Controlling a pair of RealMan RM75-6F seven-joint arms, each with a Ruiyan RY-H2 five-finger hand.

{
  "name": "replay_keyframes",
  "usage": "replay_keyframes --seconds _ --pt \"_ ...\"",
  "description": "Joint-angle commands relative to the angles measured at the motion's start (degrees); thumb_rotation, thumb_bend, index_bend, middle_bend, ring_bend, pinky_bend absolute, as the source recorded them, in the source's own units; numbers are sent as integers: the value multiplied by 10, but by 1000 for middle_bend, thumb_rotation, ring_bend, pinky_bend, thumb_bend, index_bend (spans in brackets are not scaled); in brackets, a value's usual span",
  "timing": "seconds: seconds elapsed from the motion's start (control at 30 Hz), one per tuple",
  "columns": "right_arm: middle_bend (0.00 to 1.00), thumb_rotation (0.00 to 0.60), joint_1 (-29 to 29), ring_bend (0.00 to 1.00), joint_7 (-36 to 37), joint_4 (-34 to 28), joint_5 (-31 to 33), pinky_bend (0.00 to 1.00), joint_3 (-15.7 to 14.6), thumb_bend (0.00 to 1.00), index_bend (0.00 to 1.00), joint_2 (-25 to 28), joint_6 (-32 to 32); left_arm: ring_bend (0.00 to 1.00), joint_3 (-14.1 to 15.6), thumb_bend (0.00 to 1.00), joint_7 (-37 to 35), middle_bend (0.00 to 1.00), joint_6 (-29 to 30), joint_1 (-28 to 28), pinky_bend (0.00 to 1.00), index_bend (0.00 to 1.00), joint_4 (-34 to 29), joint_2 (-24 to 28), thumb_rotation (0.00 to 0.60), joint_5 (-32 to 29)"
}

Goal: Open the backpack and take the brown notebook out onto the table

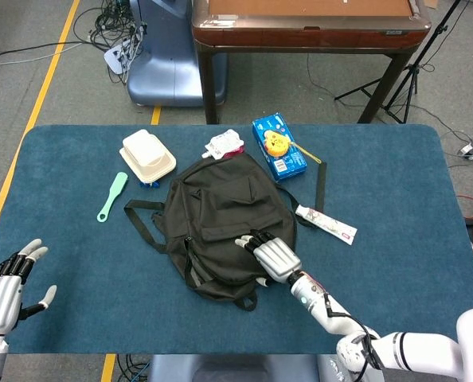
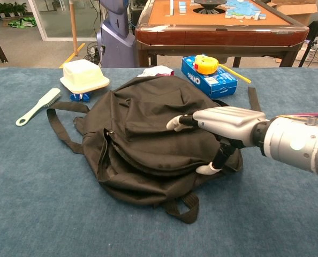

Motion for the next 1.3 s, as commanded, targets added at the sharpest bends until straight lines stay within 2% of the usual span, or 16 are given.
replay_keyframes --seconds 0.03,0.1,0.23,0.3,0.47,0.53,0.6,0.7,0.87,1.07,1.23,1.3 --pt "139 600 3 0 1 -4 5 168 -2 256 124 5 1 156 0 269 1 126 -1 0 198 198 0 0 600 -1" --pt "141 600 6 0 2 0 11 168 -1 274 127 4 2 156 0 270 1 126 -1 0 198 198 0 0 600 -1" --pt "152 600 20 0 -6 16 29 168 2 495 205 -6 -5 156 0 269 1 126 -1 0 197 198 -1 0 600 0" --pt "164 600 27 0 -14 19 38 168 1 617 300 -10 -8 156 0 269 2 126 -1 0 196 198 -1 0 600 -1" --pt "244 600 46 9 -32 19 62 168 0 791 521 -13 -15 156 -1 270 1 126 -10 -4 196 198 1 3 600 -3" --pt "301 600 52 46 -25 19 64 168 7 918 608 -16 -15 156 -4 270 -1 126 -21 -13 195 198 3 7 600 -2" --pt "341 600 56 80 -10 20 64 168 18 990 660 -19 -13 156 -9 270 -7 126 -33 -24 195 200 4 11 600 -1" --pt "368 600 61 108 15 27 70 167 35 1000 695 -24 -12 159 -17 270 -24 126 -44 -42 195 211 8 14 600 13" --pt "372 600 72 115 64 37 119 167 74 1000 701 -32 -21 207 -30 270 -75 153 -52 -77 196 265 22 10 600 53" --pt "373 600 85 118 124 53 187 167 130 1000 700 -56 -9 306 -32 270 -150 273 -46 -121 209 352 44 2 600 127" --pt "376 600 108 122 150 62 232 167 171 1000 700 -72 -3 397 -21 270 -199 404 -55 -166 326 442 60 -8 600 192" --pt "376 600 119 122 150 68 247 167 181 1000 700 -77 3 416 -16 270 -209 433 -63 -183 344 460 66 -14 600 211"
